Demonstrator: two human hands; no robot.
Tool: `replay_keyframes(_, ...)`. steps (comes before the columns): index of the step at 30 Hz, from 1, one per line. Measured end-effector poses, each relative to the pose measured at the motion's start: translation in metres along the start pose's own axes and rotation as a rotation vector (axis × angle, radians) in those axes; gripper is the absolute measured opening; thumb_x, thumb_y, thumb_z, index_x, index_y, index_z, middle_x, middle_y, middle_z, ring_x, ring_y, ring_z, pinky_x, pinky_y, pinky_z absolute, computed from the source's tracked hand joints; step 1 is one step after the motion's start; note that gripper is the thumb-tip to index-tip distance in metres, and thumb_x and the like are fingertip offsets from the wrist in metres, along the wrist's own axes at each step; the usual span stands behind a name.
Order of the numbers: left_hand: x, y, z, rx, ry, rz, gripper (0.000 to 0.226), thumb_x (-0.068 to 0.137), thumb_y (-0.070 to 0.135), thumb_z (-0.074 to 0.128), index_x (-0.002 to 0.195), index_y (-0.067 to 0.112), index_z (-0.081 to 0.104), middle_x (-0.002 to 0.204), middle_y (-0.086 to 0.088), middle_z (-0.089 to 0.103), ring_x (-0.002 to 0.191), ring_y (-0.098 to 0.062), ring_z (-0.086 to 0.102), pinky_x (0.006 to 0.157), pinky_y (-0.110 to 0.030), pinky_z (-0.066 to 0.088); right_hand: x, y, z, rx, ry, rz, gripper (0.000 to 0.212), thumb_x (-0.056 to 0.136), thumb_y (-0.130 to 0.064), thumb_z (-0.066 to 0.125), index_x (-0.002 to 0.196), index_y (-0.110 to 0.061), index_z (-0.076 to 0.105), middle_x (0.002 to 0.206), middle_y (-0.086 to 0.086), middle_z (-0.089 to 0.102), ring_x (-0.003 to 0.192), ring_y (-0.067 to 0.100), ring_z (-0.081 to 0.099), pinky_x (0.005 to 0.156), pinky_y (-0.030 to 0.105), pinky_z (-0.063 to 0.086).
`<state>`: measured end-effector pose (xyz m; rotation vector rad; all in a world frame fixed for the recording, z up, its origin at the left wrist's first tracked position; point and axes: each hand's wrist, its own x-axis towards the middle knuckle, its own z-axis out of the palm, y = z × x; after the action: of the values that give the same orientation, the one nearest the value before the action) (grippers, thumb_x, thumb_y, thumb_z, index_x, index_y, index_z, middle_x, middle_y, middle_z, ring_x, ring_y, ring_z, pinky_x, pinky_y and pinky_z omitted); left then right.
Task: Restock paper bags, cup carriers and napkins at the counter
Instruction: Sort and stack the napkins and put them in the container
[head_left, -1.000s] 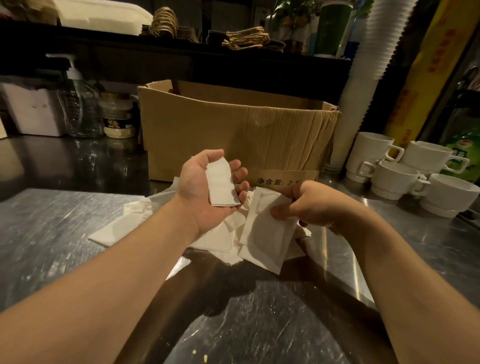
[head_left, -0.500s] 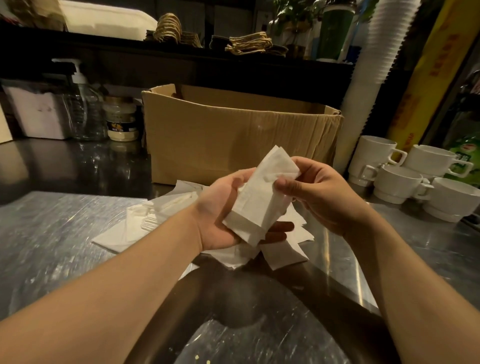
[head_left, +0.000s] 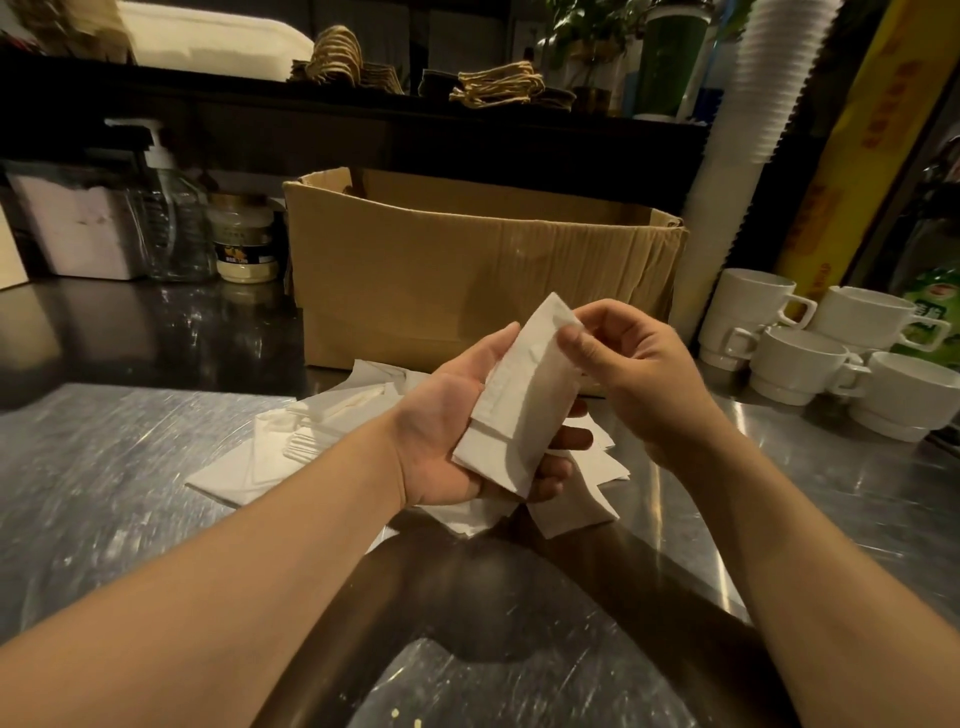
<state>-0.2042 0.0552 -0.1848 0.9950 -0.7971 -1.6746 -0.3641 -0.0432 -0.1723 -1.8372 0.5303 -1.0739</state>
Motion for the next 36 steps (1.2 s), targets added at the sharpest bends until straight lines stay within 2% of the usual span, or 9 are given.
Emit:
replay_keyframes(3,0.002,-0.001,-0.001,-0.088,0.079,0.043,0.063,0.096,0.062,0.043,0.122,0.011,0.070,0.109,-0.019,0.072,0.090,-0.031,0.069,0.086,-0.043,0.053,0.003,-0.005,-0.007,0.255,0.022,0.065,0.013,0.096,-0.019,0.064,0.084,-0.016,0.064,0.095,0.000,0.067,0.095,0.019,0.065,0.073,0.026,0.057)
replay_keyframes(5,0.001,-0.001,-0.002,-0.131,0.111,0.066,0.053,0.099,0.056,0.045,0.127,0.015,0.063,0.115,-0.020,0.073,0.101,-0.037,0.072,0.095,-0.048,0.054,0.004,-0.010,-0.011,0.427,0.006,0.144,0.007,0.080,-0.025,0.061,0.078,-0.019,0.061,0.102,0.004,0.062,0.100,0.024,0.060,0.074,0.030,0.058)
replay_keyframes(8,0.003,0.000,-0.006,-0.149,0.088,0.084,0.055,0.094,0.062,0.049,0.131,0.021,0.059,0.125,-0.018,0.071,0.120,-0.039,0.065,0.107,-0.053,0.048,0.003,-0.009,-0.010,0.308,-0.089,0.202,0.008,0.075,-0.028,0.063,0.071,-0.022,0.065,0.097,0.001,0.065,0.100,0.026,0.057,0.077,0.032,0.057)
replay_keyframes(11,0.005,-0.001,-0.010,-0.104,0.021,0.109,0.058,0.091,0.063,0.047,0.127,0.020,0.064,0.121,-0.020,0.071,0.114,-0.040,0.066,0.103,-0.053,0.050,0.002,-0.002,-0.003,0.074,-0.150,0.233,0.019,0.092,-0.024,0.068,0.074,-0.020,0.071,0.093,0.001,0.070,0.099,0.031,0.061,0.090,0.047,0.055)
replay_keyframes(15,0.001,0.000,-0.007,-0.093,-0.101,0.113,0.049,0.082,0.045,0.052,0.120,0.016,0.067,0.100,-0.018,0.074,0.084,-0.037,0.074,0.084,-0.048,0.060,0.001,0.000,0.004,-0.036,-0.108,0.228,0.011,0.094,-0.021,0.069,0.087,-0.013,0.071,0.094,0.003,0.073,0.094,0.024,0.070,0.075,0.033,0.061)
replay_keyframes(21,0.003,-0.004,-0.011,0.019,-0.099,0.040,0.071,0.065,0.028,0.068,0.133,0.015,0.055,0.103,-0.017,0.070,0.091,-0.033,0.068,0.087,-0.045,0.055,-0.002,0.000,0.014,-0.131,-0.086,0.210,0.006,0.094,-0.023,0.070,0.099,-0.025,0.067,0.104,-0.001,0.069,0.093,0.016,0.068,0.059,0.023,0.057)
replay_keyframes(27,0.002,-0.006,-0.008,0.057,-0.139,-0.004,0.048,0.075,0.020,0.060,0.121,0.010,0.059,0.097,-0.014,0.071,0.083,-0.027,0.065,0.078,-0.038,0.055,-0.001,0.002,0.014,-0.199,-0.158,0.235,0.014,0.098,-0.034,0.063,0.112,-0.033,0.065,0.116,-0.008,0.069,0.108,0.015,0.064,0.090,0.034,0.058)
replay_keyframes(33,-0.001,-0.003,-0.002,0.140,-0.079,0.045,0.047,0.074,0.019,0.053,0.121,0.019,0.054,0.078,-0.010,0.074,0.069,-0.025,0.074,0.066,-0.036,0.062,-0.005,-0.001,0.013,-0.103,-0.202,0.219,0.014,0.092,-0.033,0.067,0.097,-0.021,0.070,0.100,0.001,0.072,0.097,0.023,0.068,0.069,0.032,0.058)
replay_keyframes(36,-0.001,-0.003,-0.002,0.128,-0.109,0.045,0.049,0.076,0.019,0.056,0.126,0.015,0.056,0.090,-0.013,0.074,0.081,-0.030,0.071,0.082,-0.045,0.056,-0.006,-0.002,0.014,-0.107,-0.192,0.178,0.014,0.094,-0.031,0.065,0.106,-0.024,0.069,0.103,-0.001,0.072,0.095,0.019,0.069,0.063,0.025,0.056)
